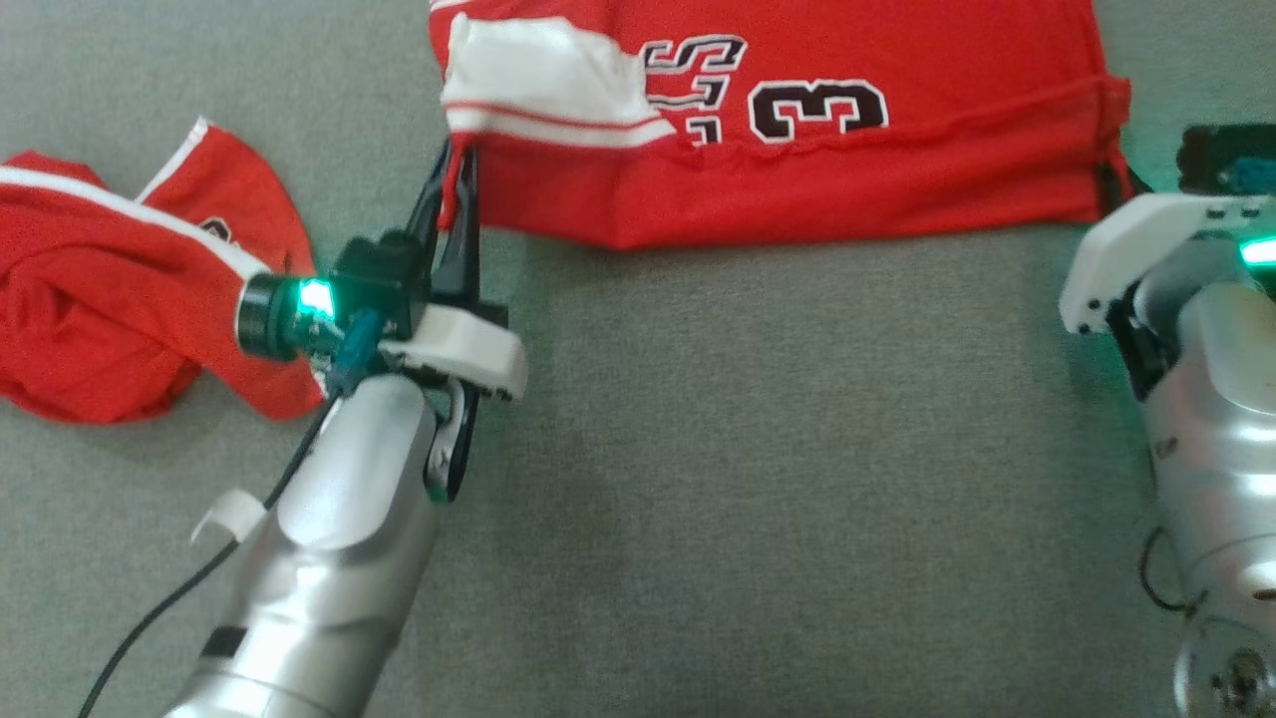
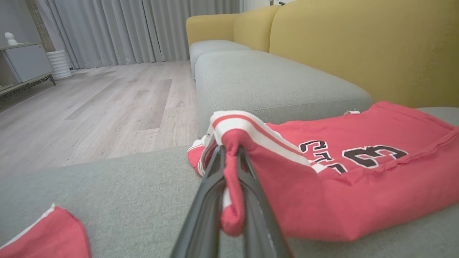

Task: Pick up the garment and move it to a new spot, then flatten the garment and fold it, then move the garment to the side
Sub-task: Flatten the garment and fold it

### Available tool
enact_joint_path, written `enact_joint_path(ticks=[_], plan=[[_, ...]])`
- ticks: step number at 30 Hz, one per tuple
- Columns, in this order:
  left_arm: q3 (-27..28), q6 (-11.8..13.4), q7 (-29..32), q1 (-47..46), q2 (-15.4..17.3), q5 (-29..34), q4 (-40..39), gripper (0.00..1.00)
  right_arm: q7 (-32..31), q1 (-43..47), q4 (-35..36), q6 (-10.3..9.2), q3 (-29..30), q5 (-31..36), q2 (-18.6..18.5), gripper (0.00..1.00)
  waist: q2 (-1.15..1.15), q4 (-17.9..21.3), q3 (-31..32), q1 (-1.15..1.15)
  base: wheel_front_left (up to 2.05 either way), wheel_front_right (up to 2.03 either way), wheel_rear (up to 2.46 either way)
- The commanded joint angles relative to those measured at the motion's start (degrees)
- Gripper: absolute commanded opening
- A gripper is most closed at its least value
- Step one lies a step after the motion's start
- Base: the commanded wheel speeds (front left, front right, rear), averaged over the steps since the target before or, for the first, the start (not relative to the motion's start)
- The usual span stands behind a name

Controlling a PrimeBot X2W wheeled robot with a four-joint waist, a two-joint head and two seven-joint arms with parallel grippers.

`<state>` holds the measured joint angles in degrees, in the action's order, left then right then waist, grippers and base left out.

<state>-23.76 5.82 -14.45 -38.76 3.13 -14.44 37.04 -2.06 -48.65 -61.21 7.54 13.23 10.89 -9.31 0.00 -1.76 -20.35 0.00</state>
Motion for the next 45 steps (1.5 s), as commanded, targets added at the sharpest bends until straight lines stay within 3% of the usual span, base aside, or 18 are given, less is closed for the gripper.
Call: enact_joint_path(ticks=[1, 6, 17, 23, 30, 32, 33, 34, 35, 40, 45], plan=[[1.42, 0.25, -0.54, 0.16, 1.56, 0.46, -0.54, 0.00, 0.81, 0.69, 0.26, -0.05, -1.28, 0.40, -1.71, 0.00, 0.00, 0.61, 1.50, 0.00, 0.00, 0.00, 0.00], [1.07, 0.05, -0.11, 1.77, 2.54, 0.27, 3.19, 0.00, 2.87, 2.04, -1.28, -0.05, -4.01, -0.37, -4.29, 0.00, 0.00, 1.61, 5.44, 0.00, 0.00, 0.00, 0.00], [-2.03, -2.54, 6.24, 8.75, 3.90, -0.41, 5.56, 0.00, 2.50, 8.84, -0.93, -0.05, -9.28, -6.40, -5.46, 0.00, 0.00, 2.50, 13.51, 0.00, 0.00, 0.00, 0.00], [-2.91, -2.44, 9.37, 15.42, 4.85, -1.68, -0.08, 0.00, 0.78, 17.92, 4.78, -0.05, -10.29, -11.48, -5.34, 0.00, 0.00, 2.59, 17.16, 0.00, 0.00, 0.00, 0.00], [-3.32, -1.06, 12.84, 19.85, 5.59, -2.62, -6.55, 0.00, -1.10, 27.05, 15.45, -0.05, -8.15, -14.89, -4.54, 0.00, 0.00, 2.52, 17.18, 0.00, 0.00, 0.00, 0.00], [-3.32, -0.41, 13.44, 20.20, 5.76, -2.60, -7.88, 0.50, -0.95, 28.82, 18.71, -0.05, -6.54, -14.95, -4.12, 0.00, 0.00, 2.51, 16.49, 0.00, 0.00, 0.00, 0.00], [-3.36, -0.19, 13.71, 20.24, 5.84, -2.56, -8.45, 0.89, -0.53, 29.52, 20.43, -0.05, -5.85, -14.45, -3.94, 0.00, 0.00, 2.50, 16.08, 0.00, 0.00, 0.00, 0.00], [-3.35, 0.03, 13.94, 20.20, 5.94, -2.54, -8.95, 1.00, 0.33, 30.11, 22.30, -0.05, -5.13, -13.55, -3.77, 0.77, 0.00, 2.55, 15.69, 0.00, 0.00, 0.00, 0.00], [-3.32, 0.28, 14.13, 20.11, 6.03, -2.50, -9.38, 1.00, 1.04, 30.53, 23.90, -0.05, -3.96, -13.27, -3.07, 1.00, 0.00, 2.61, 15.36, 0.00, 0.00, 0.00, 0.00], [-2.13, 2.30, 11.86, 19.31, 6.07, -2.42, -12.05, 1.00, 6.60, 31.53, 32.14, -0.05, -1.10, -12.70, 1.29, 1.00, 0.00, 3.22, 13.95, 0.00, 0.00, 0.00, 0.00], [0.12, 3.47, 4.19, 18.57, 5.51, -3.09, -14.85, 1.00, 12.17, 33.44, 37.96, -0.05, -1.19, -12.23, 4.66, 1.00, 0.00, 4.17, 13.05, 0.00, 0.00, 0.00, 0.00]])
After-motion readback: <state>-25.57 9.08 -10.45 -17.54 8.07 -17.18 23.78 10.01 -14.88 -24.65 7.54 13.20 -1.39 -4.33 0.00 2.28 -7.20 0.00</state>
